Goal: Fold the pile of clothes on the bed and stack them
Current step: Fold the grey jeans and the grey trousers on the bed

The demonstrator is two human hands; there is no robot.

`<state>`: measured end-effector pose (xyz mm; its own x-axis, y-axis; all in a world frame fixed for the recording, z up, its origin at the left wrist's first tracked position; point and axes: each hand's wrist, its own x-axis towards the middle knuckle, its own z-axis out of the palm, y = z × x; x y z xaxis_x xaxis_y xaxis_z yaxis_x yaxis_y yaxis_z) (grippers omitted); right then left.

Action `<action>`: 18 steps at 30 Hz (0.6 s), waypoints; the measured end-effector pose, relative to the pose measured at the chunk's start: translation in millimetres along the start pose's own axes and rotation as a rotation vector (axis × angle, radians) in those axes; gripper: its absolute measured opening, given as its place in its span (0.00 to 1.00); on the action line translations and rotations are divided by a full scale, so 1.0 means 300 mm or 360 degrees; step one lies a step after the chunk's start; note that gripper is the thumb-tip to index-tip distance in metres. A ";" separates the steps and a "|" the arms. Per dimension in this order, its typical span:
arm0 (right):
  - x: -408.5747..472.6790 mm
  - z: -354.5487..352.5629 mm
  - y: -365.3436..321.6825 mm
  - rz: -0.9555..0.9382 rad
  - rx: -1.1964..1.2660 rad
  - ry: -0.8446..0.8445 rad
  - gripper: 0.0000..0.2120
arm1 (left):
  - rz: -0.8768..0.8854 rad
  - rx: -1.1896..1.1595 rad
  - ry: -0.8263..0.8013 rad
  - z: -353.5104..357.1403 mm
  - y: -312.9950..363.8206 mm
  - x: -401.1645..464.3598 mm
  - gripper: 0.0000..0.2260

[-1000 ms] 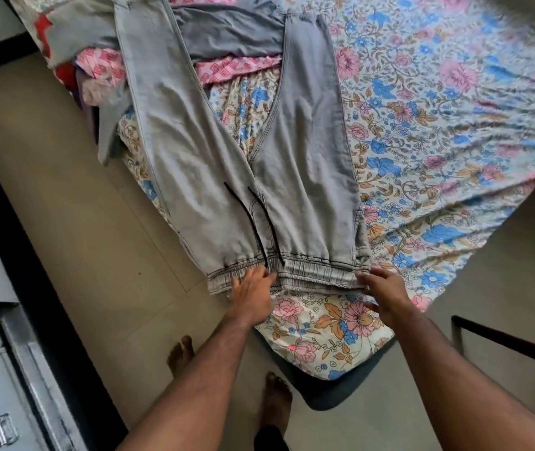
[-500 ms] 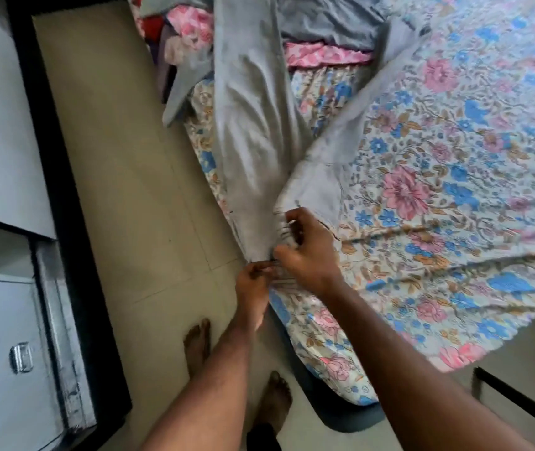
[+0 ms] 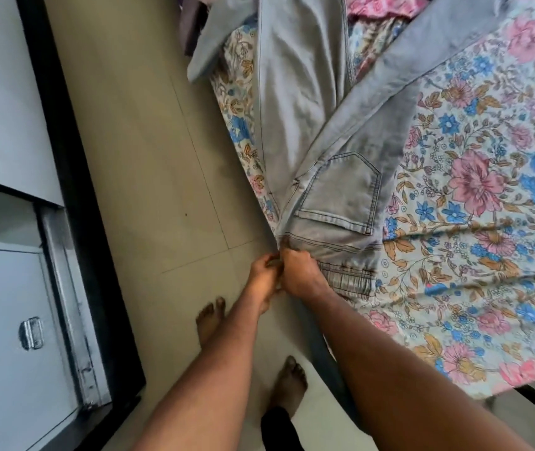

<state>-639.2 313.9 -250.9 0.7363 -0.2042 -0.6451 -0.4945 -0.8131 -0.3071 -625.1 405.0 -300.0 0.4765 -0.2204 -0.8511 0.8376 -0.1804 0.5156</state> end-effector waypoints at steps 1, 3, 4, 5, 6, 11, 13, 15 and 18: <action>-0.001 -0.012 -0.003 0.0047 0.0069 -0.0002 0.18 | 0.0097 0.0266 0.0057 -0.004 0.019 0.004 0.06; 0.002 -0.043 -0.007 0.0127 0.0263 0.0091 0.17 | 0.0308 0.0709 0.0276 -0.016 0.074 0.013 0.07; 0.005 -0.060 -0.012 0.0173 0.0361 0.0166 0.15 | 0.0392 0.0788 0.0342 -0.019 0.113 0.008 0.08; 0.008 -0.085 -0.023 0.0220 0.0443 0.0247 0.12 | 0.0469 0.0812 0.0361 -0.021 0.165 -0.001 0.07; 0.013 -0.119 -0.034 0.0258 0.0538 0.0333 0.09 | 0.0529 0.0831 0.0363 -0.022 0.226 -0.004 0.06; 0.080 -0.350 -0.104 0.0450 0.0820 0.0637 0.15 | 0.0763 0.0956 0.0314 -0.004 0.558 -0.016 0.05; 0.129 -0.436 -0.110 0.0517 0.0951 0.0703 0.19 | 0.0856 0.0986 0.0238 0.012 0.701 -0.010 0.05; 0.182 -0.521 -0.100 0.0541 0.1080 0.0775 0.18 | 0.0916 0.1047 0.0127 0.030 0.839 0.000 0.08; 0.237 -0.666 -0.073 0.0579 0.1233 0.0944 0.14 | 0.0987 0.1123 0.0017 0.073 1.024 0.015 0.09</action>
<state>-483.7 208.3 -150.4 0.4885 -0.7727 -0.4054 -0.7386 -0.1189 -0.6635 -371.5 327.7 -143.3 0.7887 -0.4640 -0.4033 0.0791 -0.5740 0.8150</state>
